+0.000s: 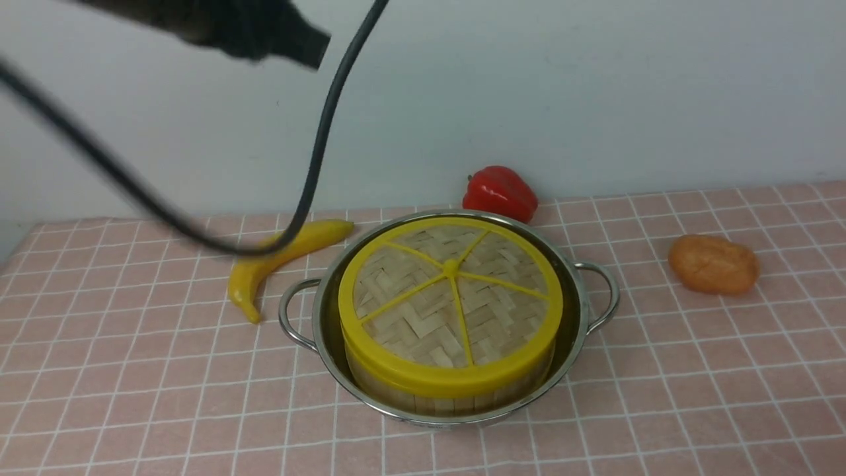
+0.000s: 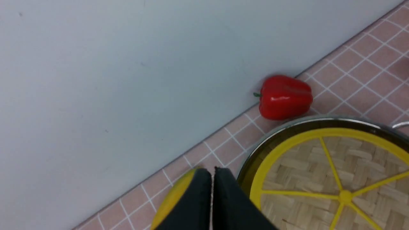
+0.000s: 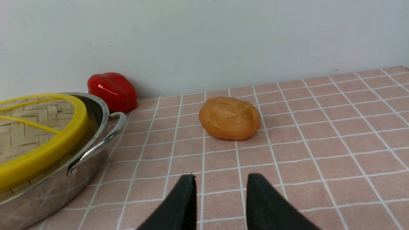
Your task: Place the steamer in the pot on the pink tablecloth, and put the lid on the steamer.
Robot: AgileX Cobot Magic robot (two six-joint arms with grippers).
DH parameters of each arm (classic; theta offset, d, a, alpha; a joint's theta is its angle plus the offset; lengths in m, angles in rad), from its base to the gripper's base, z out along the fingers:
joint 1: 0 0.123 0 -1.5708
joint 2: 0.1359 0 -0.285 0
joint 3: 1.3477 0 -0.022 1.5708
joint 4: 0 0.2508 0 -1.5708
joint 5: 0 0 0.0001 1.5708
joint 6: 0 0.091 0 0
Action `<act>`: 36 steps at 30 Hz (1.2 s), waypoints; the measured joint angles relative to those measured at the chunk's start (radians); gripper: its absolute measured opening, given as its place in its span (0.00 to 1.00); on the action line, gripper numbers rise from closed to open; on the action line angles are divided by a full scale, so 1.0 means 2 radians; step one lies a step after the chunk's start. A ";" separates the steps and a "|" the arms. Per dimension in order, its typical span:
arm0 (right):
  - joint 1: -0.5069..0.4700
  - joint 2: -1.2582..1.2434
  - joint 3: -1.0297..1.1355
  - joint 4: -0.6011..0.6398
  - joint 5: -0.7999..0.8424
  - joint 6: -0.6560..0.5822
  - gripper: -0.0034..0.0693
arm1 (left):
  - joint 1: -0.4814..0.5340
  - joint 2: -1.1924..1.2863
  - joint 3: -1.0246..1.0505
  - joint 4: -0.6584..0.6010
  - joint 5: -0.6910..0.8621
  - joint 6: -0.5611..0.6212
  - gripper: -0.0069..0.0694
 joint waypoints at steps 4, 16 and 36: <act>0.000 0.000 0.000 0.000 0.000 0.000 0.38 | 0.025 -0.120 0.198 -0.016 -0.132 0.000 0.11; 0.000 0.000 0.000 0.000 0.000 0.000 0.38 | 0.215 -0.451 0.624 -0.103 -0.263 0.004 0.13; 0.000 0.000 0.000 0.000 0.000 0.000 0.38 | 0.245 -0.688 0.736 -0.105 -0.208 0.005 0.18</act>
